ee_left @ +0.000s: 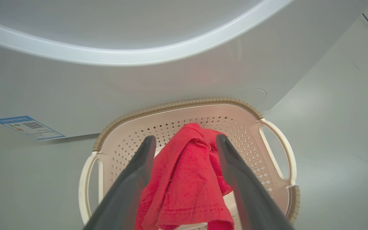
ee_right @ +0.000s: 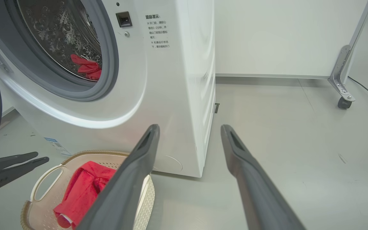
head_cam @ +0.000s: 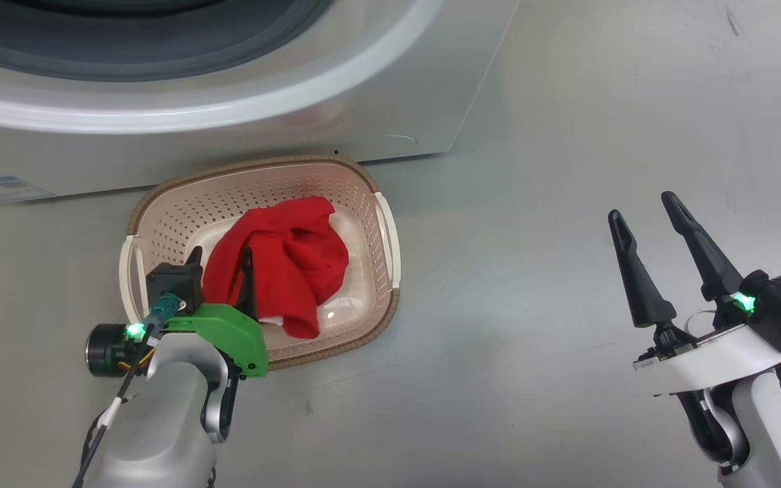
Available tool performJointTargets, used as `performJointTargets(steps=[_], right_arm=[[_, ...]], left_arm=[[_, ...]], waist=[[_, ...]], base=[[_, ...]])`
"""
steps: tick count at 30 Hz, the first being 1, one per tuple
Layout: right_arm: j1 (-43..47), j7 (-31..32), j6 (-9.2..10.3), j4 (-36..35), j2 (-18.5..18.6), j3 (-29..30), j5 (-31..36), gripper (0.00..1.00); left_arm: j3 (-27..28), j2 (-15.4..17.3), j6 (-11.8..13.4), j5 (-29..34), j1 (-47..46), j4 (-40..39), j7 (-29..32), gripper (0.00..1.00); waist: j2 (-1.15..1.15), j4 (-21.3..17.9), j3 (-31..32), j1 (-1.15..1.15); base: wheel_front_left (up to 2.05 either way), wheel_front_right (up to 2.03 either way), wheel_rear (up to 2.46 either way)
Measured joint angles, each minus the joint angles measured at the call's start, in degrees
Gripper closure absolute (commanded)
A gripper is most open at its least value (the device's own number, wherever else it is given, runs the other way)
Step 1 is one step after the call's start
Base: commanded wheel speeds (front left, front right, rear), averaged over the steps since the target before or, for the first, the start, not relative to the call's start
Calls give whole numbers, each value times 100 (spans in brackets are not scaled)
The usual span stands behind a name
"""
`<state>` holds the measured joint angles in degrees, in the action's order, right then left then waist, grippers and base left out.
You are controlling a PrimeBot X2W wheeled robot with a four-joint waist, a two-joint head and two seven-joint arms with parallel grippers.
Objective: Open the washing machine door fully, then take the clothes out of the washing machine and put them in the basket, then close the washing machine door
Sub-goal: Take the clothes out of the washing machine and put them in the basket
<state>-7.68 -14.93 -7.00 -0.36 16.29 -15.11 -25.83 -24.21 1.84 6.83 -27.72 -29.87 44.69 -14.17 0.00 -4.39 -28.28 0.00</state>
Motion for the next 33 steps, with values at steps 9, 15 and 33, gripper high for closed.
performJointTargets(steps=[9,15,33], right_arm=[[-2,0,0,118,0,86,-36,0],[3,0,0,213,-3,188,-36,0],[307,0,2,455,-200,525,138,0]], left_arm=[[-1,-9,0,-149,-68,276,-10,0],[180,-18,0,-137,-74,-162,-11,0],[856,-27,0,678,650,-2131,-27,0]], waist=[[0,39,126,0],[0,96,299,0],[0,332,1201,0]], base=[[0,0,0],[0,0,0],[0,0,0]])
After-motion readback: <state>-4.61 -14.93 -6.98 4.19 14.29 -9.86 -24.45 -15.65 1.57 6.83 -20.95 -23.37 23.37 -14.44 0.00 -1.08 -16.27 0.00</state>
